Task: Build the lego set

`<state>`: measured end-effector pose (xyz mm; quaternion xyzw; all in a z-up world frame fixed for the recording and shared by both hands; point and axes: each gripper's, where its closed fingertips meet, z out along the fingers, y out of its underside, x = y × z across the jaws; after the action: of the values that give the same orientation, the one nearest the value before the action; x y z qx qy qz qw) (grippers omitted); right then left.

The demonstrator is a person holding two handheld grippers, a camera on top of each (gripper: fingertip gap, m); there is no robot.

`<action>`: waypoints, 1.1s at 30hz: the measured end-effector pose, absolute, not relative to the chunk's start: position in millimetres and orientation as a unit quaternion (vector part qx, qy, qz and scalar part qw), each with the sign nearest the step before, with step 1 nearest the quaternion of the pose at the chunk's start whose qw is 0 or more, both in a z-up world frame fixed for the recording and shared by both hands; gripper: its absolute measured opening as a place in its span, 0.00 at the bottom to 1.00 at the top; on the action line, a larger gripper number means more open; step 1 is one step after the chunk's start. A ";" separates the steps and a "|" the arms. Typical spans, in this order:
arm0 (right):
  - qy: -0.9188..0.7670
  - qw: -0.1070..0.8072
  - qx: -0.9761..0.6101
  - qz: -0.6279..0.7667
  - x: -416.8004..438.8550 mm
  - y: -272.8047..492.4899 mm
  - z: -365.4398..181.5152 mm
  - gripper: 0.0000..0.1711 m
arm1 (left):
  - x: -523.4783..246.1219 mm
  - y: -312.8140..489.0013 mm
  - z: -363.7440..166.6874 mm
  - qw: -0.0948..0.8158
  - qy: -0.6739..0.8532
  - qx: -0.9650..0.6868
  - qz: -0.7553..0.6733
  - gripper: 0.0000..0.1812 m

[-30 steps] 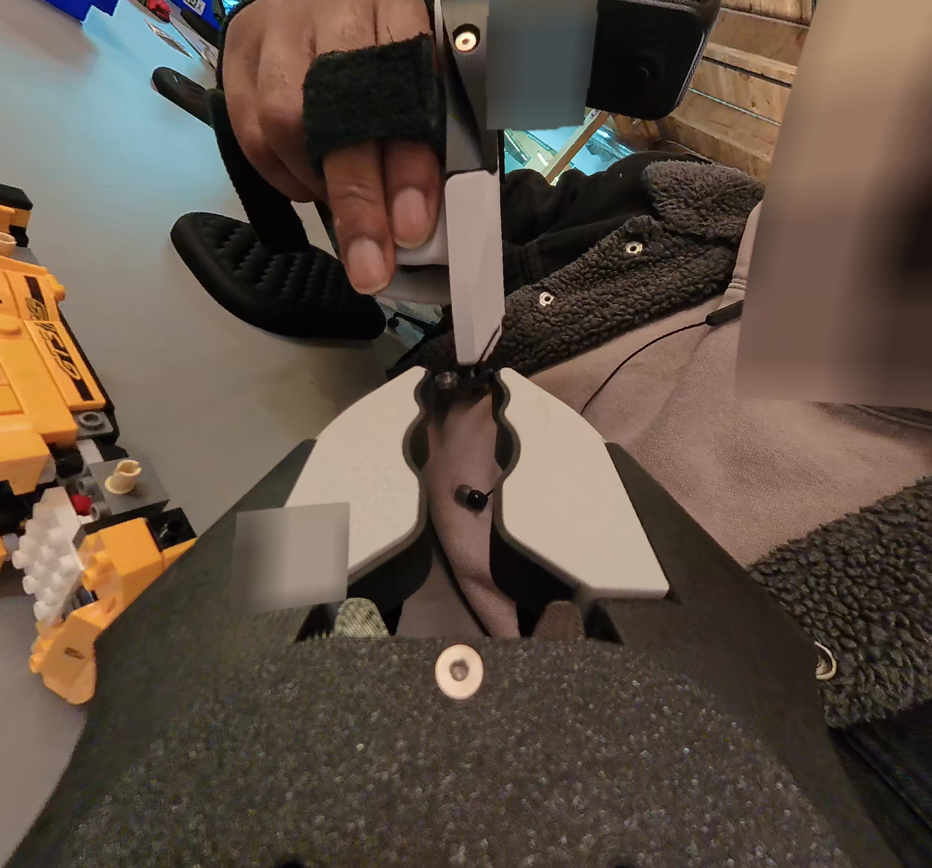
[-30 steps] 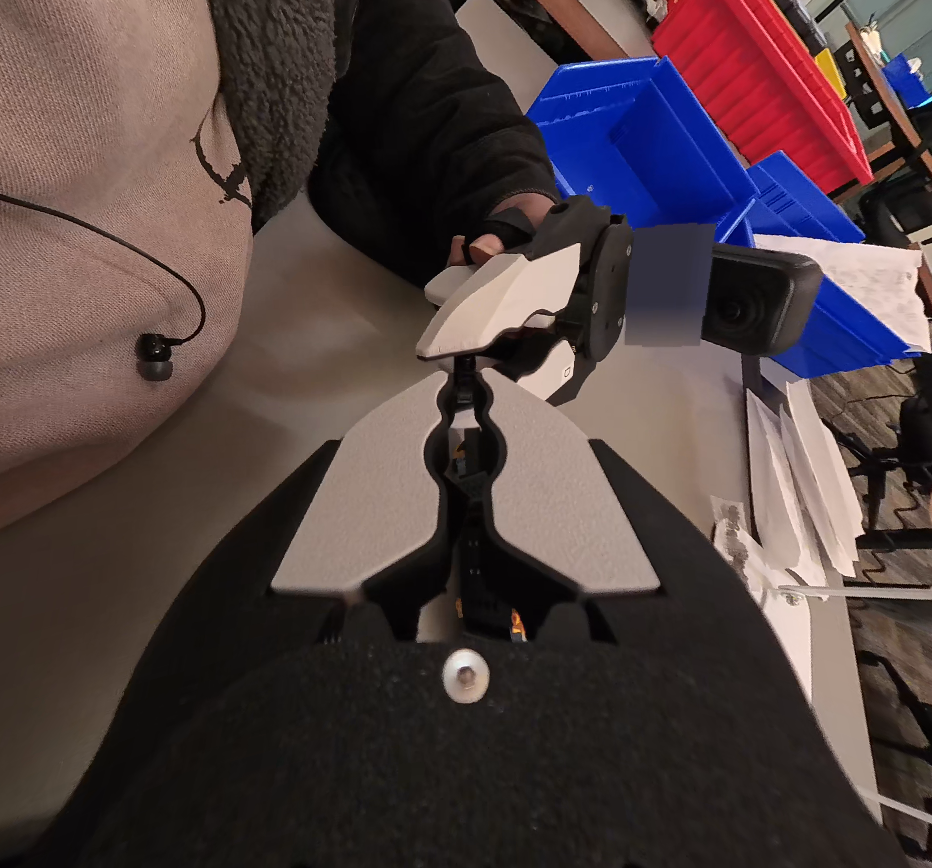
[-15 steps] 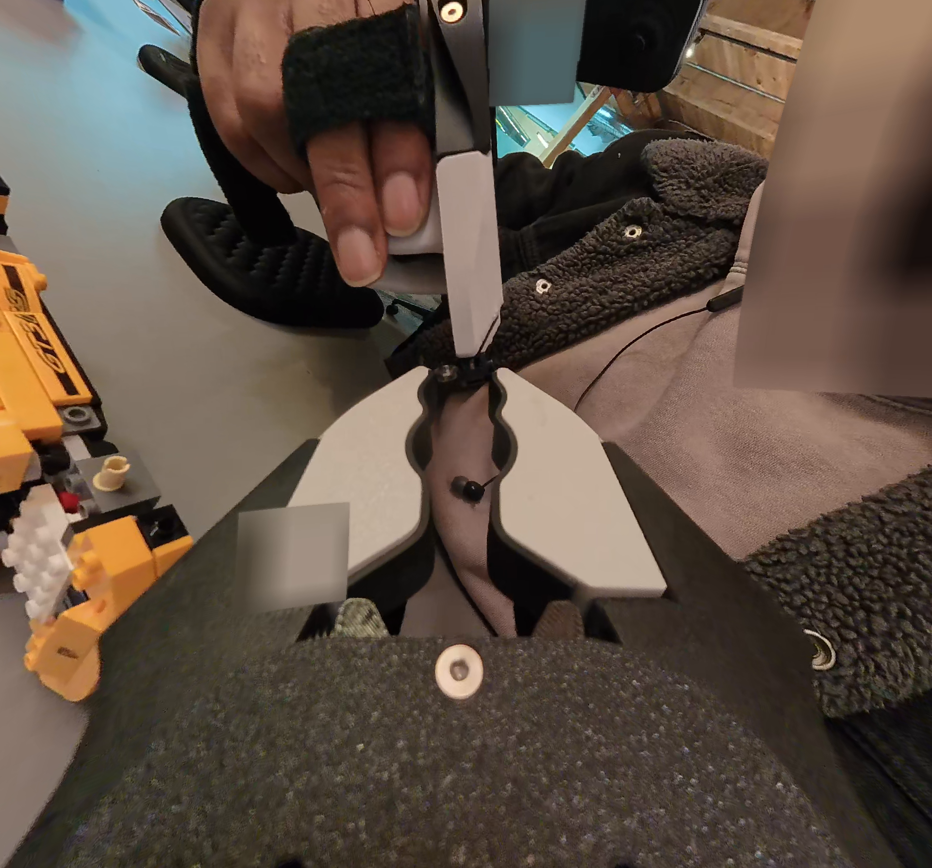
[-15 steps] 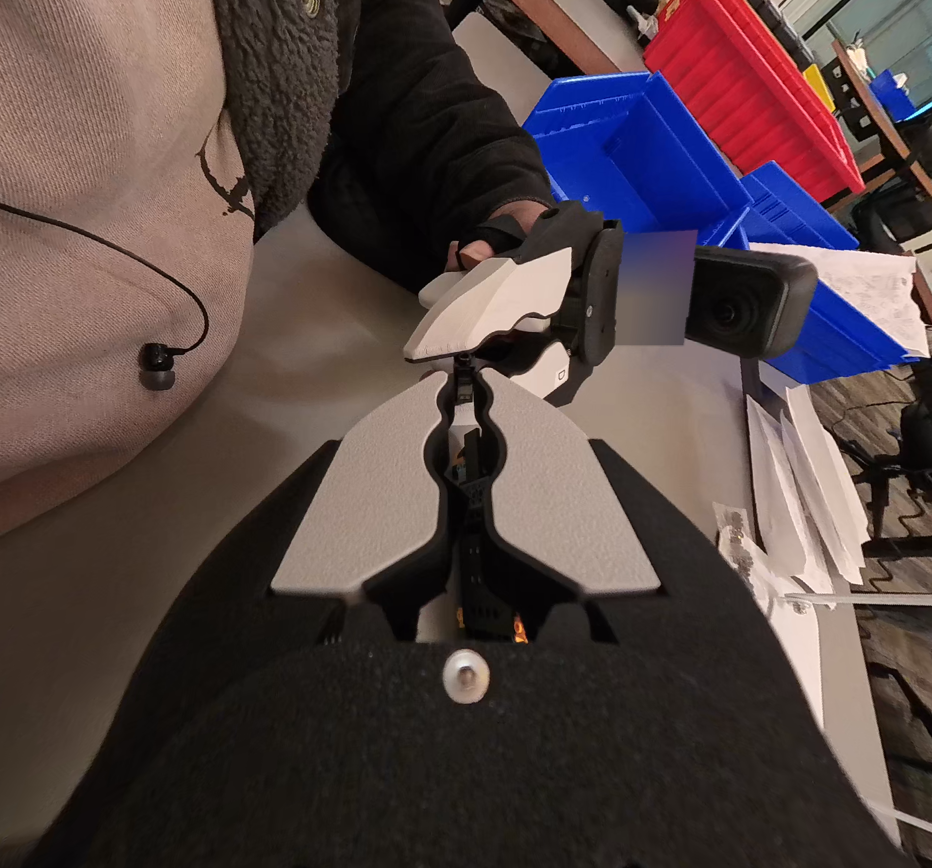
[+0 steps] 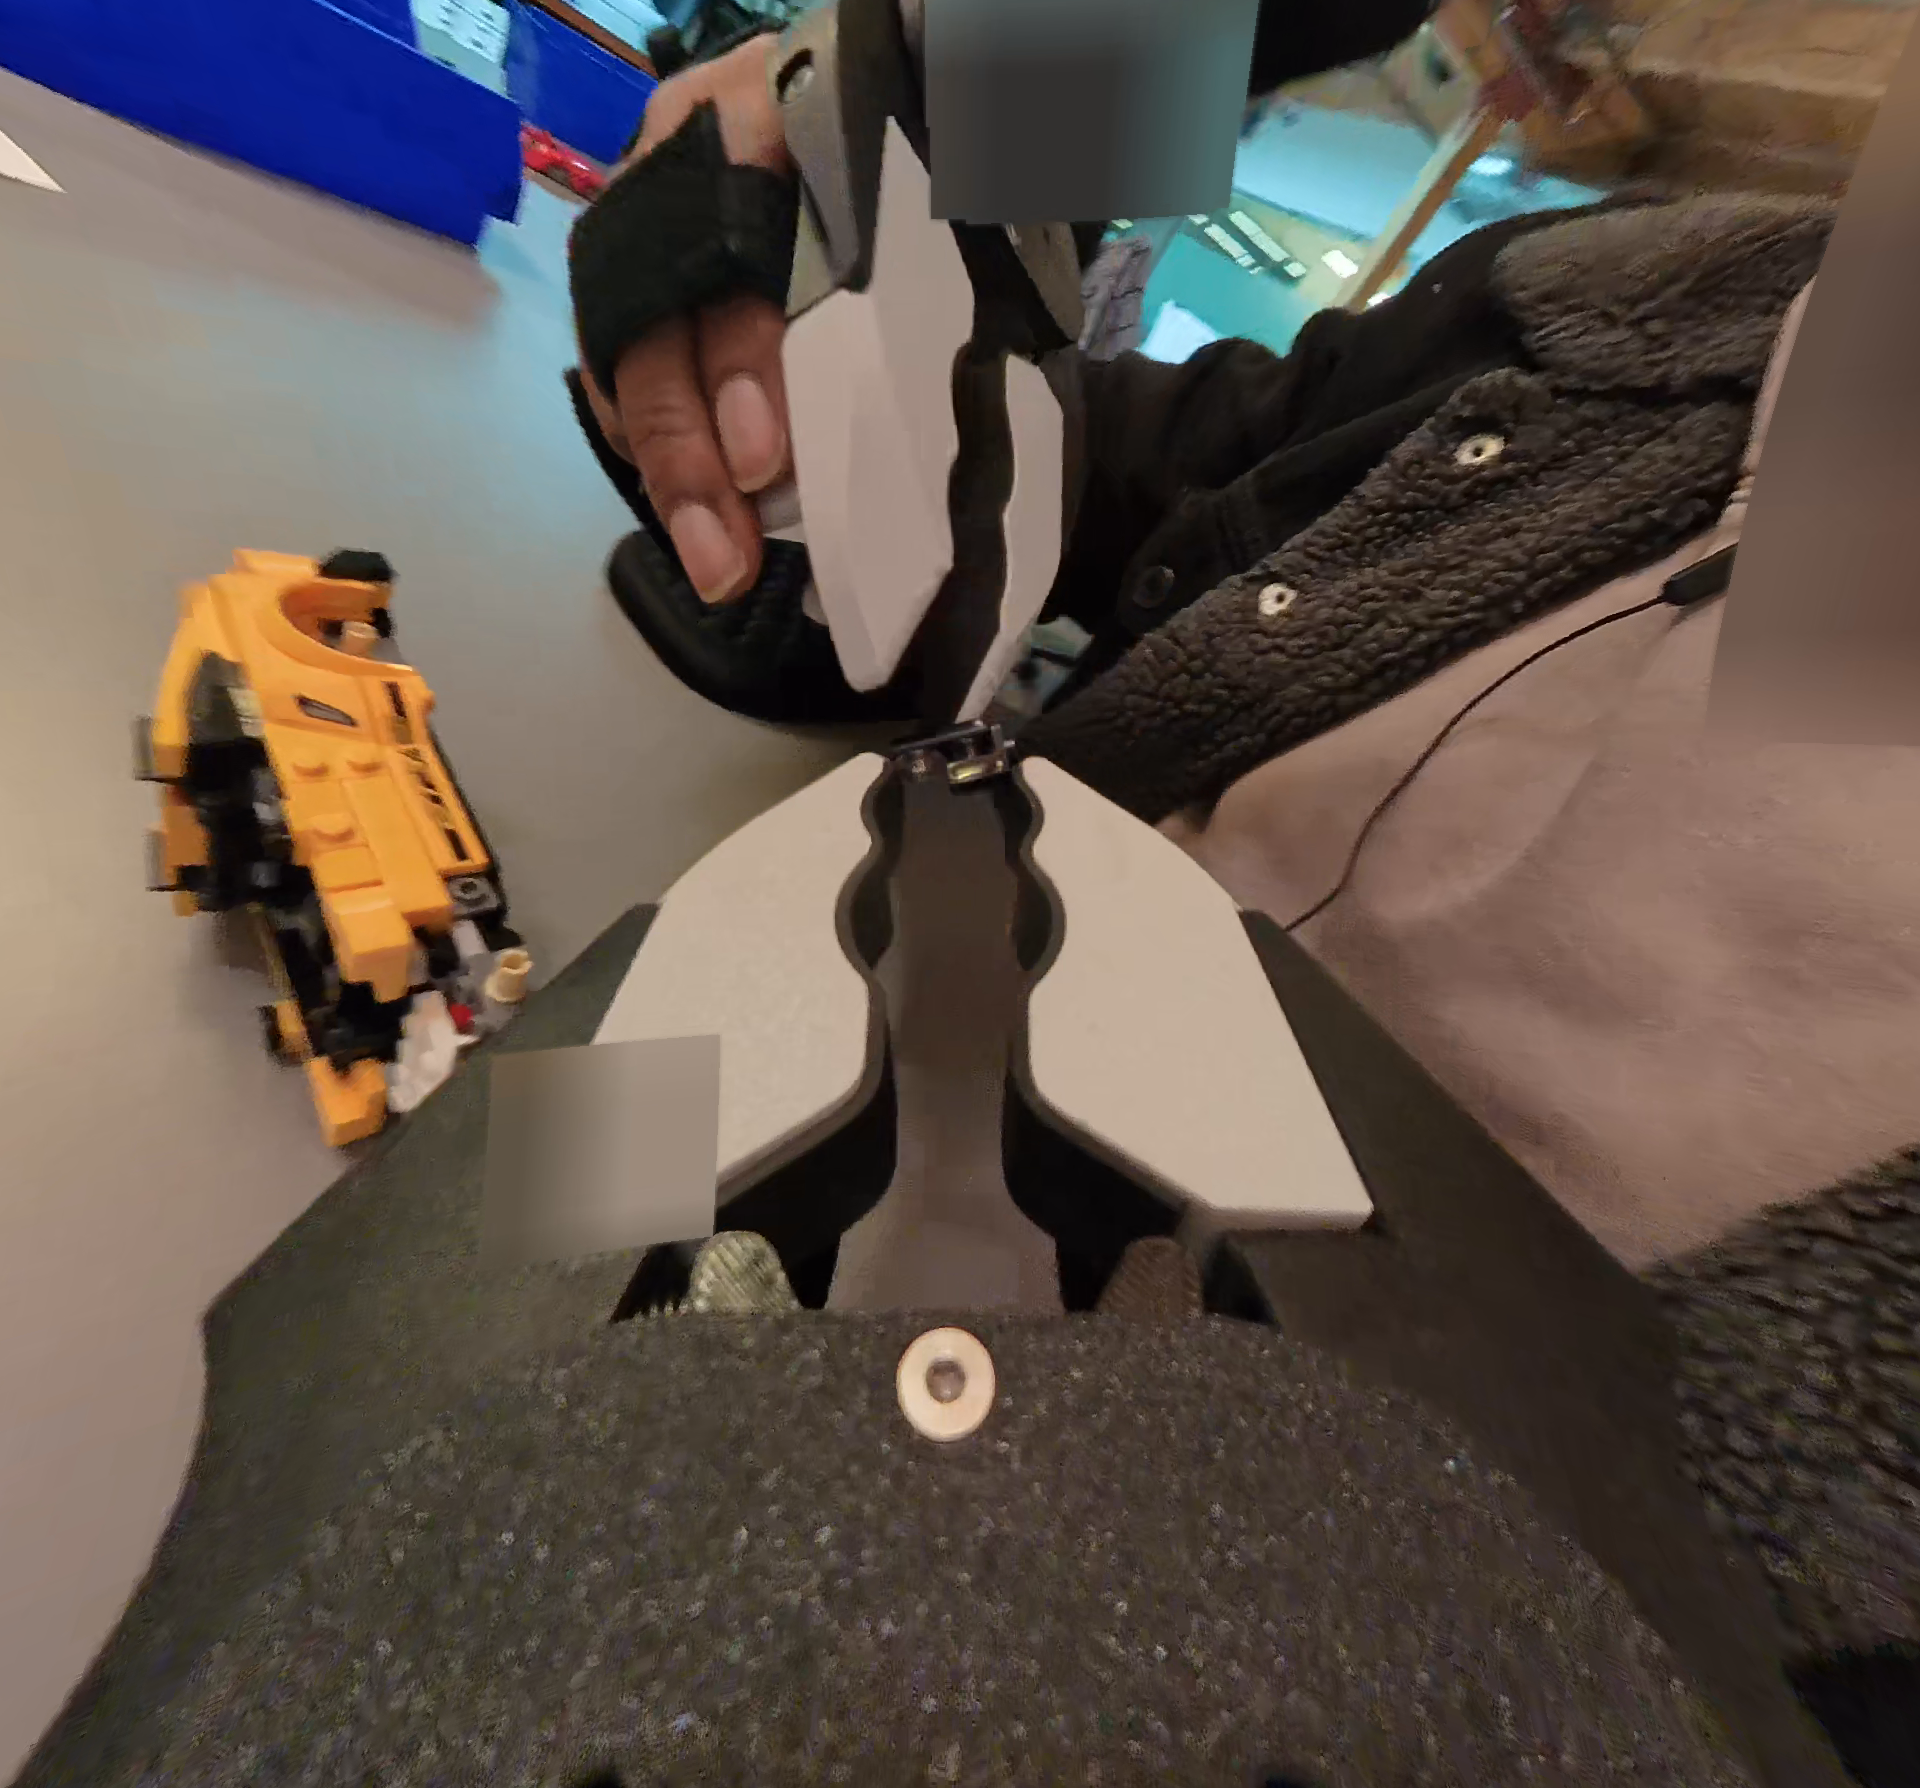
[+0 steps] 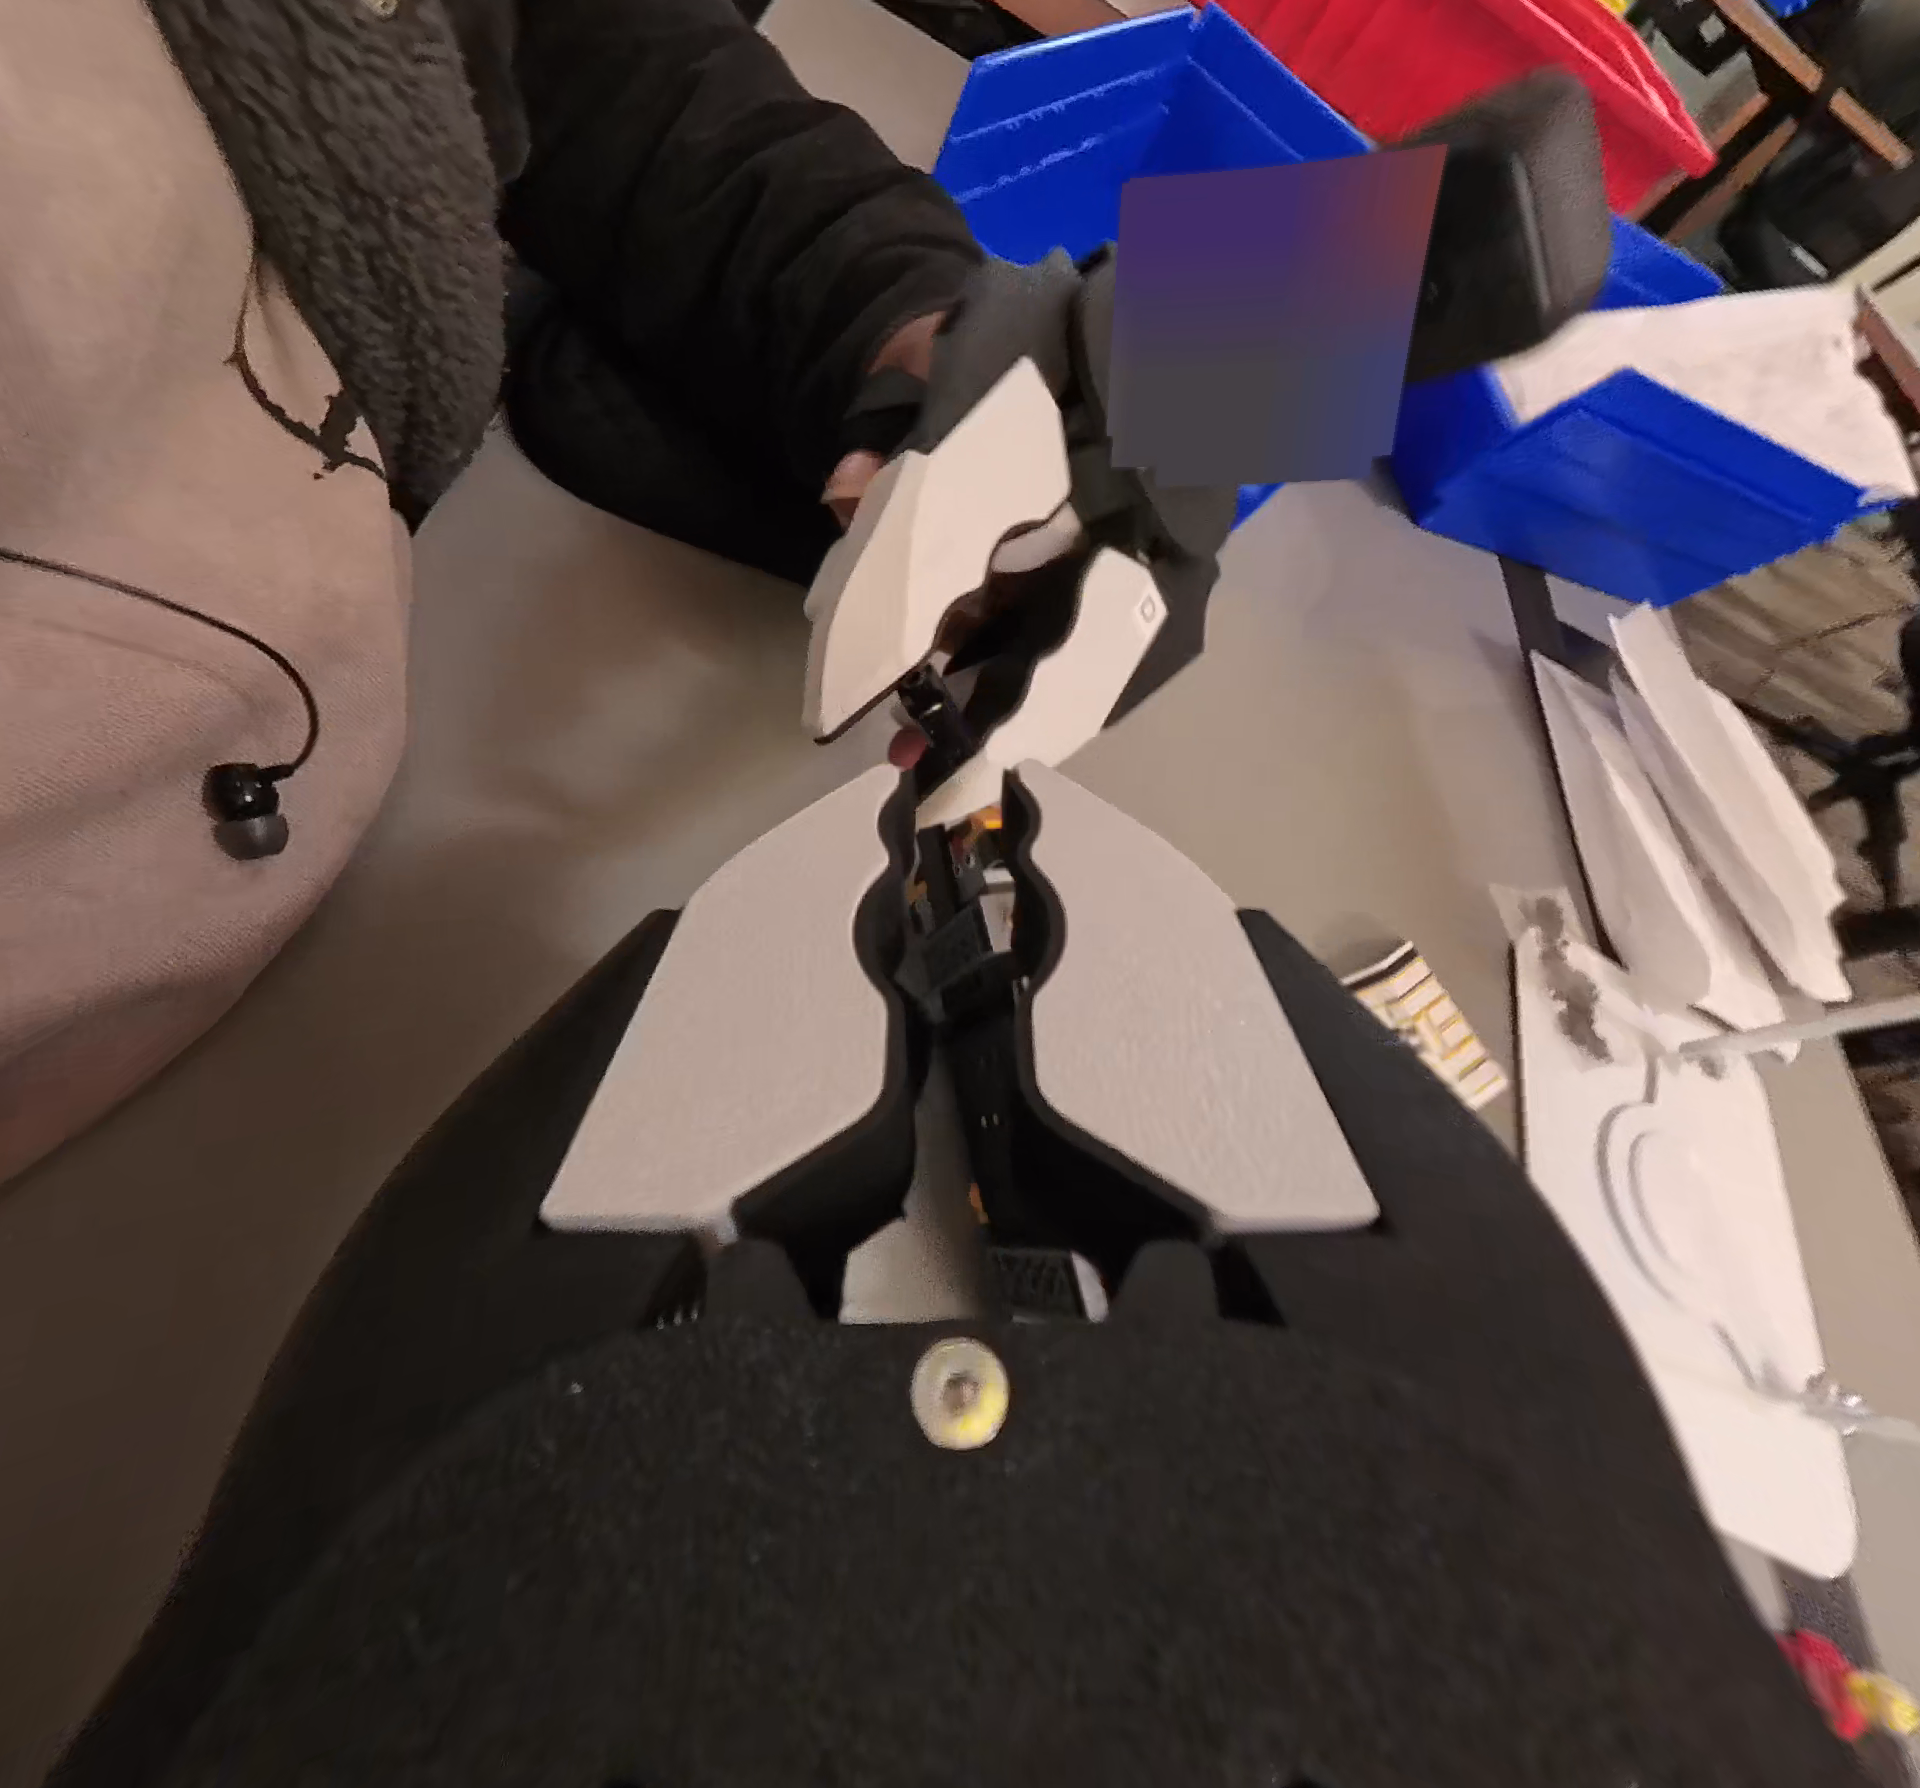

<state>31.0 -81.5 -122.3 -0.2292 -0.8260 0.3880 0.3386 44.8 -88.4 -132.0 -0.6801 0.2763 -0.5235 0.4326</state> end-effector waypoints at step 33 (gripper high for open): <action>-0.750 0.287 -0.402 0.440 16.6 -69.9 -136.4 0.04 | 19.2 -48.6 -156.6 0.560 0.392 -0.727 -0.064 0.10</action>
<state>16.6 -69.9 -136.4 -0.4019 -0.7504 0.4396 0.2866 19.2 -48.6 -156.6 -0.7272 0.3919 -0.0643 0.5599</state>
